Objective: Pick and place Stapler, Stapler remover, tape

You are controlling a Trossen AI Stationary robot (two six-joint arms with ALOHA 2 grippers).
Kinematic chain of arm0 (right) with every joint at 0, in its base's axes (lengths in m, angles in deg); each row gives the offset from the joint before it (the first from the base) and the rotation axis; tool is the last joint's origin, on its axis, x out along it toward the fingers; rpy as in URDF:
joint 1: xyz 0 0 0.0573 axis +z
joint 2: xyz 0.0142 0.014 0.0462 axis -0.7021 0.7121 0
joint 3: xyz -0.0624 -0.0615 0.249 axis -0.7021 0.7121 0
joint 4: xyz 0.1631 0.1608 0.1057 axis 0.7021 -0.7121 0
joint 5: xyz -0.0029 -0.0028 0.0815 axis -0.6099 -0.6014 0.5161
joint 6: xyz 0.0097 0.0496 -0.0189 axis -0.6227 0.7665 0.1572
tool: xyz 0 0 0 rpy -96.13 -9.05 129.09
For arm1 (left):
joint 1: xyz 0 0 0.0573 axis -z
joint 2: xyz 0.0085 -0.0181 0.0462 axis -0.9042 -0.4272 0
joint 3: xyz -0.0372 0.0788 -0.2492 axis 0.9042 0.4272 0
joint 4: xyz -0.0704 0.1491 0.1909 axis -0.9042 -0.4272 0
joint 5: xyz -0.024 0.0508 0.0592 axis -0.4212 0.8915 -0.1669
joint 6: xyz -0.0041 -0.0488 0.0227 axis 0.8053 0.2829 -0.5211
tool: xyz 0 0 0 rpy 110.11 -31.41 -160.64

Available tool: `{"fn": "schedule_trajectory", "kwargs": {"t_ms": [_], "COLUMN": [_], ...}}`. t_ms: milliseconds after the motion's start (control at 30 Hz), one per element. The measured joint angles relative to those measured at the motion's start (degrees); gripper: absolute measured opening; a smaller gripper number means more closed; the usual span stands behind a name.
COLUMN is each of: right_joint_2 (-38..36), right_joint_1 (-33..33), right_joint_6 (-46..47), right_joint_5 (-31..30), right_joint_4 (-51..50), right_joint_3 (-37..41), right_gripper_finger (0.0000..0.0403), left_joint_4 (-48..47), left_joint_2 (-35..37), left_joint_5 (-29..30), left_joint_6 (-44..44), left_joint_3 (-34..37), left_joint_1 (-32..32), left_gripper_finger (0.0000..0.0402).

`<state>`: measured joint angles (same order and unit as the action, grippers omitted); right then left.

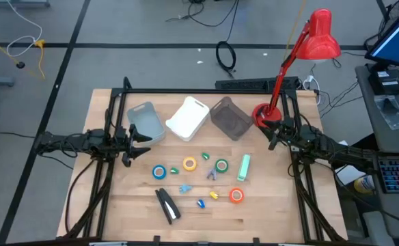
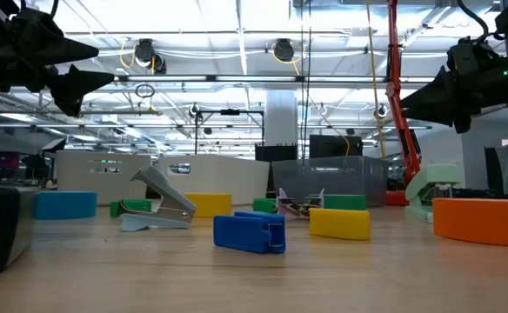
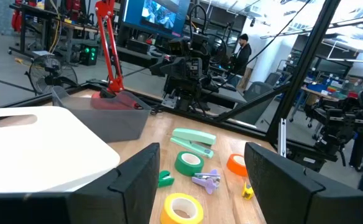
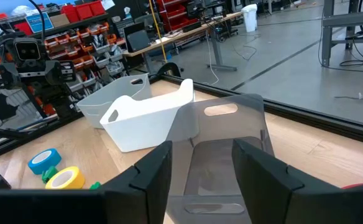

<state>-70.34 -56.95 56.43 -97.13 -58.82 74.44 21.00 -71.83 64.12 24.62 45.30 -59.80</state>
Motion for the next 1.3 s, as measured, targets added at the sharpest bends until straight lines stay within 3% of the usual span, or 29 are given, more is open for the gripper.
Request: {"fn": "schedule_trajectory", "kwargs": {"t_ms": [433, 633, 933, 1100, 1300], "right_joint_2": [0.0, 0.0, 0.2, 0.1, 0.2], "right_joint_1": [0.0, 0.0, 0.0, 0.0, 0.0], "right_joint_6": [0.9, 16.4, 12.2, 16.3, 21.6], "right_joint_5": [0.0, 1.4, -0.2, -0.2, 1.1], "right_joint_4": [0.6, 8.5, 12.9, 13.1, 13.7], "right_joint_3": [0.0, 0.4, 0.3, 0.3, 0.2], "right_gripper_finger": [0.016, 0.016, 0.016, 0.016, 0.016], "left_joint_4": [0.0, 0.0, 0.1, 0.1, 1.3], "left_joint_2": [0.0, 0.0, 0.0, 0.0, 0.0], "left_joint_5": [0.0, 0.0, 0.0, 0.0, 5.0], "left_joint_6": [-0.1, -0.1, 0.0, -0.2, -0.4], "left_joint_3": [0.0, 0.0, 0.0, 0.0, 0.0], "left_joint_1": [0.0, 0.0, 0.0, 0.0, 0.0], "left_gripper_finger": [0.0237, 0.0237, 0.0237, 0.0237, 0.0237]}}
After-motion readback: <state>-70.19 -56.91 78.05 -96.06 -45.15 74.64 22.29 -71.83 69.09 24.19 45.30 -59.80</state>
